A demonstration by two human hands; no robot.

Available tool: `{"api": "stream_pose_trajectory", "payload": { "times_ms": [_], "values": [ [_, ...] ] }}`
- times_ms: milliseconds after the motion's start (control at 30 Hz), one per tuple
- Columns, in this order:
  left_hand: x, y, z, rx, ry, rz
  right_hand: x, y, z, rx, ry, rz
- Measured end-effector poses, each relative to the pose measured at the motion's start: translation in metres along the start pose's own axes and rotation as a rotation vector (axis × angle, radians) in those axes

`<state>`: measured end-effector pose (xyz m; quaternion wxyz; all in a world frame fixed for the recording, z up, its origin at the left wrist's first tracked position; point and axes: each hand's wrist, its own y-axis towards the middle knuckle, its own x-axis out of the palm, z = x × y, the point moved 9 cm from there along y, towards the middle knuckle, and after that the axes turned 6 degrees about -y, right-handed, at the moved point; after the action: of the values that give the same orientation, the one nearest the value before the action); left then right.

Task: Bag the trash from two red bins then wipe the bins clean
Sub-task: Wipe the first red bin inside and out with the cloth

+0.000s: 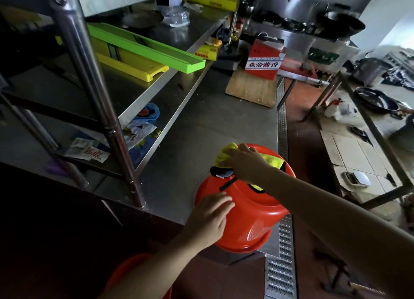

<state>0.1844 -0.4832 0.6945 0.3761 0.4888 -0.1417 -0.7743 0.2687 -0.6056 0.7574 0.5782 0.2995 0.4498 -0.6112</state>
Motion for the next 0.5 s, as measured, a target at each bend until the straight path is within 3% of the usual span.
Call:
{"api": "stream_pose_trajectory", "payload": {
  "times_ms": [133, 300, 500],
  "values": [
    [0.012, 0.015, 0.004, 0.048, 0.104, -0.044, 0.008, 0.018, 0.021, 0.018, 0.050, -0.070],
    [0.022, 0.031, 0.000, -0.043, 0.173, -0.093, 0.018, 0.034, 0.040, 0.111, 0.194, -0.138],
    [0.024, 0.029, -0.008, -0.001, 0.246, -0.136, 0.057, 0.018, 0.106, 0.412, 0.374, -0.178]
  ]
}}
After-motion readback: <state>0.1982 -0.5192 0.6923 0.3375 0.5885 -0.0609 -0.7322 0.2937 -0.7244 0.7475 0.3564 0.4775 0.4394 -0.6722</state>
